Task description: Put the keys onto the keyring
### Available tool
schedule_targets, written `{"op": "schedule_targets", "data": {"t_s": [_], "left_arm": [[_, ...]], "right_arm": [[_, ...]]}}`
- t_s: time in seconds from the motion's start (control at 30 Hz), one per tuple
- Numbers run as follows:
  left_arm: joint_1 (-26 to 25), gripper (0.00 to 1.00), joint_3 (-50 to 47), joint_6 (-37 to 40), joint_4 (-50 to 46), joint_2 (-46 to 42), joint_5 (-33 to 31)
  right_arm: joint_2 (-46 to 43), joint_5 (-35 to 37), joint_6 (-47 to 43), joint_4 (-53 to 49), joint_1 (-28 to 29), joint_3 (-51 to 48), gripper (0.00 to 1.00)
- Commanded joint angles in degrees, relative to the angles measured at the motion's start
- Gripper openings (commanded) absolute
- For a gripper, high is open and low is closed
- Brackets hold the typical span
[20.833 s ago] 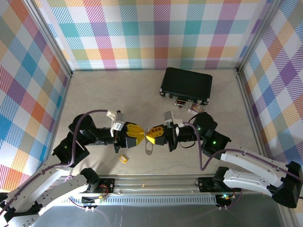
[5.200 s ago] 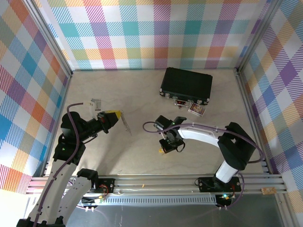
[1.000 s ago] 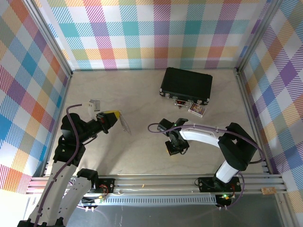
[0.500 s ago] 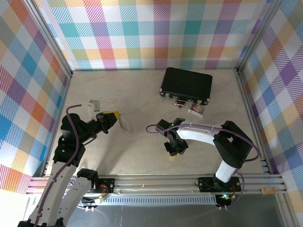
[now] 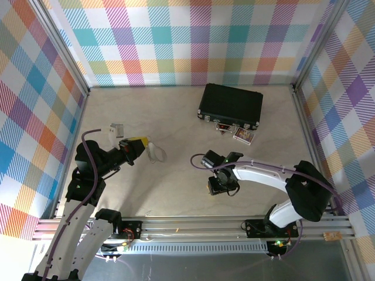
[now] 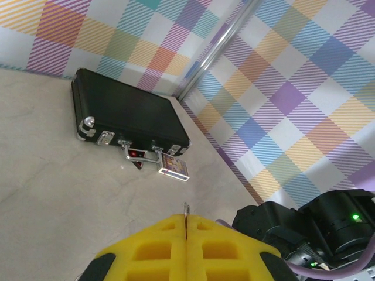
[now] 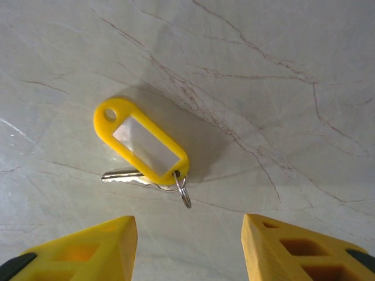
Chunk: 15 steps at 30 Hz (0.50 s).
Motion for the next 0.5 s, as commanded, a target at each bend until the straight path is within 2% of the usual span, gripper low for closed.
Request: {"op": "schedule_targets", "data": {"t_s": [0.0, 0.17, 0.47], "left_arm": [[-0.4, 0.0, 0.2, -1.6, 5.1, 0.0, 4.0], [-0.7, 0.0, 0.7, -1.5, 5.4, 0.3, 5.2], [-1.7, 0.0, -0.5, -4.3, 9.7, 0.6, 8.0]], "right_arm": [[-2.6, -0.4, 1.2, 3.5, 0.3, -2.0, 0.51], [-5.7, -1.3, -0.5, 6.8, -0.1, -5.2, 0.45], [-4.4, -2.3, -1.1, 10.0, -0.6, -7.3, 0.33]]}}
